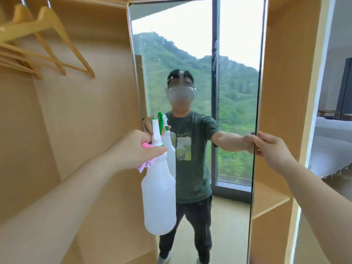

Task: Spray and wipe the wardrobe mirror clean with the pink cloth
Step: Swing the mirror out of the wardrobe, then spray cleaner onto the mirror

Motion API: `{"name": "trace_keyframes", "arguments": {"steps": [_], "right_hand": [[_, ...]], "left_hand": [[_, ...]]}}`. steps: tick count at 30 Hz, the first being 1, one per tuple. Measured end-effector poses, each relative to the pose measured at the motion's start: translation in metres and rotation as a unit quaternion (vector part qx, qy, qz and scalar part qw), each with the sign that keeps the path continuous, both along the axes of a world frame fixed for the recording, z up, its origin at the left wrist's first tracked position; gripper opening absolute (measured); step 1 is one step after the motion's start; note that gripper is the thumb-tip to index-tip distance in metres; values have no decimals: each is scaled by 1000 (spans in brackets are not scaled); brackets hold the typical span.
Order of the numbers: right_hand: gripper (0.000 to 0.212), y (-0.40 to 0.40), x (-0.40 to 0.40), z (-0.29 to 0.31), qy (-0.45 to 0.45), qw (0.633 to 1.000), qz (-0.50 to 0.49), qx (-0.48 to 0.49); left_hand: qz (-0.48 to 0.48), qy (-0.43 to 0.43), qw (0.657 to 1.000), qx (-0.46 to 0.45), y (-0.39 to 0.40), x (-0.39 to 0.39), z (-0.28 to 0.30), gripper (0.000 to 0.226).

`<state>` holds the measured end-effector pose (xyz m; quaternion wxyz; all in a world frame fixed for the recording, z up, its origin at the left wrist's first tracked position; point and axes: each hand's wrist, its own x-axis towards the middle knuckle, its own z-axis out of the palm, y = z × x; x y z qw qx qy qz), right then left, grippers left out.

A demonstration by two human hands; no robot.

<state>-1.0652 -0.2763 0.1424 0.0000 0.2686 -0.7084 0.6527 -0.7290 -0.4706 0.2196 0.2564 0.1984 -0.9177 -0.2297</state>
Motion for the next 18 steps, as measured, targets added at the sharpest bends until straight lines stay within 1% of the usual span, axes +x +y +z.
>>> {"name": "trace_keyframes", "arguments": {"steps": [2,4,6,8,9,10,11,12,13,14,15,16,17,18], "right_hand": [[42,-7,-3,2,8,1000,-23,9],[35,-11,3,5,9,999,-39,9],[33,-12,15,8,43,996,-75,29],[37,-11,35,11,127,977,-160,57],[34,-9,51,17,184,965,-184,33],[28,-10,69,26,237,957,-166,-14],[24,-13,88,39,274,955,-94,-63],[27,-17,108,53,279,956,22,-88],[33,-22,127,67,256,950,160,-84],[46,-28,141,80,238,931,274,-45],[65,-33,151,90,232,909,346,9],[78,-38,156,100,235,886,397,46],[82,-41,160,108,240,867,433,62],[81,-44,162,115,248,861,439,61]], "left_hand": [[0,-2,1000,4,3,-3,2,42],[-4,0,1000,10,6,-7,4,42],[-14,4,1000,8,8,-12,8,42],[-24,3,1000,3,9,-17,13,46],[-27,3,1000,-1,10,-20,17,47],[-31,5,999,-7,11,-22,22,47],[-36,10,999,-10,13,-25,28,46],[-39,18,999,-11,15,-28,34,46],[-40,26,999,-14,18,-32,41,46],[-40,30,999,-13,22,-35,48,45],[-38,29,999,-12,27,-38,54,45],[-35,29,999,-14,33,-39,61,46],[-35,35,999,-17,38,-39,68,47],[-37,47,998,-16,43,-39,76,48]]}}
